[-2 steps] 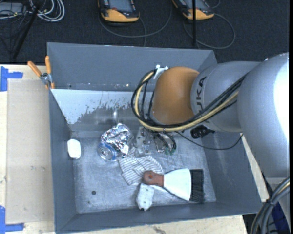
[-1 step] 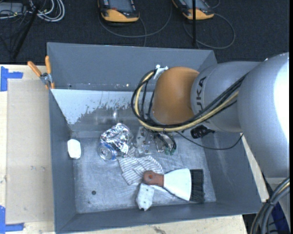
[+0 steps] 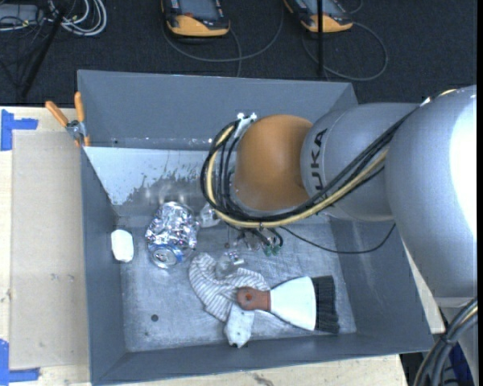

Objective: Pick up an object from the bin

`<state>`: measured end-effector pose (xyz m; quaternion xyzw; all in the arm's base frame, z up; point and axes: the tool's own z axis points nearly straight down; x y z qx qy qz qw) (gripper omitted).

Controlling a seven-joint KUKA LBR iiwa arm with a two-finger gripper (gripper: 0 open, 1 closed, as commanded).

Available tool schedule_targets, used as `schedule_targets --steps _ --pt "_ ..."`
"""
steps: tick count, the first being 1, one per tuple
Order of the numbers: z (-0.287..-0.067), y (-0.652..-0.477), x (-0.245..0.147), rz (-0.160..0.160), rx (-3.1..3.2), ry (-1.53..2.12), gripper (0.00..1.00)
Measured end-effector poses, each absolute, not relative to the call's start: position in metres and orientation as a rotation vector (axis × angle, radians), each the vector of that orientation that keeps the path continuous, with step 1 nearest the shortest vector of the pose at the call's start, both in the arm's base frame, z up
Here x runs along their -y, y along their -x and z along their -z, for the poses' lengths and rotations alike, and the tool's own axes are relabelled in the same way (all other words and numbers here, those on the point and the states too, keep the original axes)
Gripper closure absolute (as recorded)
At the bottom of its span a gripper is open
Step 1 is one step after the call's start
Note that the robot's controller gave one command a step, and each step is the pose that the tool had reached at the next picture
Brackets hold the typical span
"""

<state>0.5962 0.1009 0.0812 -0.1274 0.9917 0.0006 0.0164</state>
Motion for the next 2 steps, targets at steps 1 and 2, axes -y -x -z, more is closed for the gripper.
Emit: schedule_targets --steps 1,2 --pt "-0.0785 -0.5884 -0.0992 0.001 -3.124 0.399 1.0" --pt "-0.0785 -0.5885 -0.0992 0.001 -3.123 0.398 1.0"
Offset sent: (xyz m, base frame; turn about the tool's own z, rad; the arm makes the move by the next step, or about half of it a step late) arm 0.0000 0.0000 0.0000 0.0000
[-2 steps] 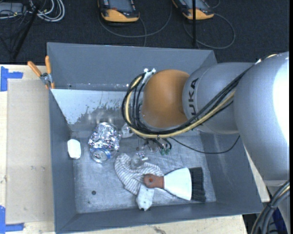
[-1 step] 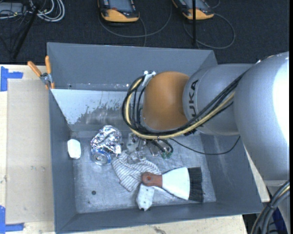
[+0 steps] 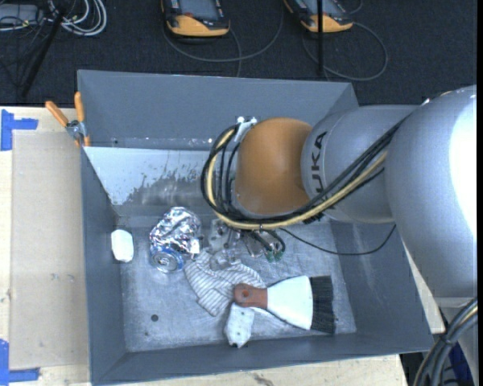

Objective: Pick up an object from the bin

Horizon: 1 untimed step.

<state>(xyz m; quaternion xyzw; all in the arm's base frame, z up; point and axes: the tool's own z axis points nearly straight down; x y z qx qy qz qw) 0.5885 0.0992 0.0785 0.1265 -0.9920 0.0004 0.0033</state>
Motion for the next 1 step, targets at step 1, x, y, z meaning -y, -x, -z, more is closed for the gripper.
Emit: schedule_targets --steps 1 --pt "-0.0823 -0.5597 -0.0763 0.018 3.146 -0.49 1.0"
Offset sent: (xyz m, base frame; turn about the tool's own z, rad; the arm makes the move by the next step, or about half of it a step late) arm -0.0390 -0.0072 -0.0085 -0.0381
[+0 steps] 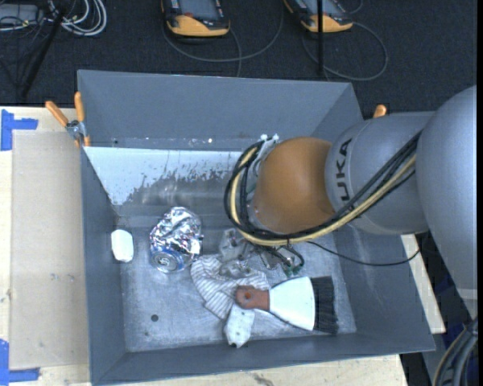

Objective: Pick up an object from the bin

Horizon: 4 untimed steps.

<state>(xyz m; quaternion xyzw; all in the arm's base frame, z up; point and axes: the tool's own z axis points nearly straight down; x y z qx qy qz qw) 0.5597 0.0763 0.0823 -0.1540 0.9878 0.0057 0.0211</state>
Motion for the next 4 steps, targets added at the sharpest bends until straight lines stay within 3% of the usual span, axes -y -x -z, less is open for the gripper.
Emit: schedule_targets --steps 1,2,3,4 --pt "-0.082 -0.546 -0.061 -0.008 -3.067 0.478 1.0" --pt "-0.116 -0.532 -0.063 -0.003 -3.11 0.462 1.0" --pt "-0.131 -0.536 -0.066 -0.001 -3.103 0.415 1.0" --pt "-0.156 -0.529 -0.065 -0.002 -3.127 0.406 1.0"
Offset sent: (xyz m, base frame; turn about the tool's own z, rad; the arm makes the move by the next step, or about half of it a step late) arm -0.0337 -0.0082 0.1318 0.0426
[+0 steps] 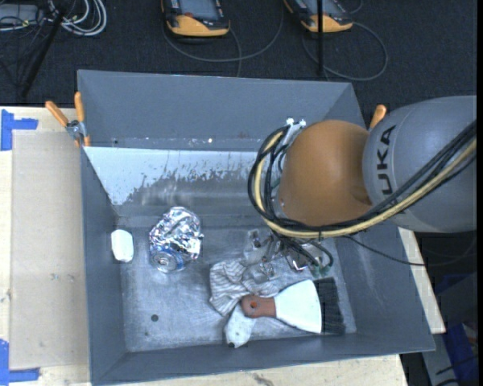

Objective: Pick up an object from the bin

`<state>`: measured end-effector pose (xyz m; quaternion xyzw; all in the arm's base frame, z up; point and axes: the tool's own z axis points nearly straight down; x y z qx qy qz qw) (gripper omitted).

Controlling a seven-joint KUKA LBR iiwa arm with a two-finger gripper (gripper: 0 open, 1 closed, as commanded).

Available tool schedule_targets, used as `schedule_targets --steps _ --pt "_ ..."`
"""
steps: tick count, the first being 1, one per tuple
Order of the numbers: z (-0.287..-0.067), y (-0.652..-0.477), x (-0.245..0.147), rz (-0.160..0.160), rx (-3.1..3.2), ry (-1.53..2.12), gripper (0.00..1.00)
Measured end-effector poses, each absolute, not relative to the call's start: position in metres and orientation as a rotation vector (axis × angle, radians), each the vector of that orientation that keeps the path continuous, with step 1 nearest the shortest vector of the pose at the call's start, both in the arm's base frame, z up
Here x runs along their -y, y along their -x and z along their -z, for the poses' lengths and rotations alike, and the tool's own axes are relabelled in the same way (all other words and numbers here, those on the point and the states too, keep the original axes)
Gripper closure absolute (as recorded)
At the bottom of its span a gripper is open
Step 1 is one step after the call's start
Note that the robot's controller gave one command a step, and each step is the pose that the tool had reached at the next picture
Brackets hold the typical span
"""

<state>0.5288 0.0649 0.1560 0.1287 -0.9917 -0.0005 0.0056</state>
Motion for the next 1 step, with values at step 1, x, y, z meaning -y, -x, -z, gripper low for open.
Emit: schedule_targets --steps 1 --pt "-0.2194 -0.5291 -0.0608 0.001 3.115 -0.381 1.0"
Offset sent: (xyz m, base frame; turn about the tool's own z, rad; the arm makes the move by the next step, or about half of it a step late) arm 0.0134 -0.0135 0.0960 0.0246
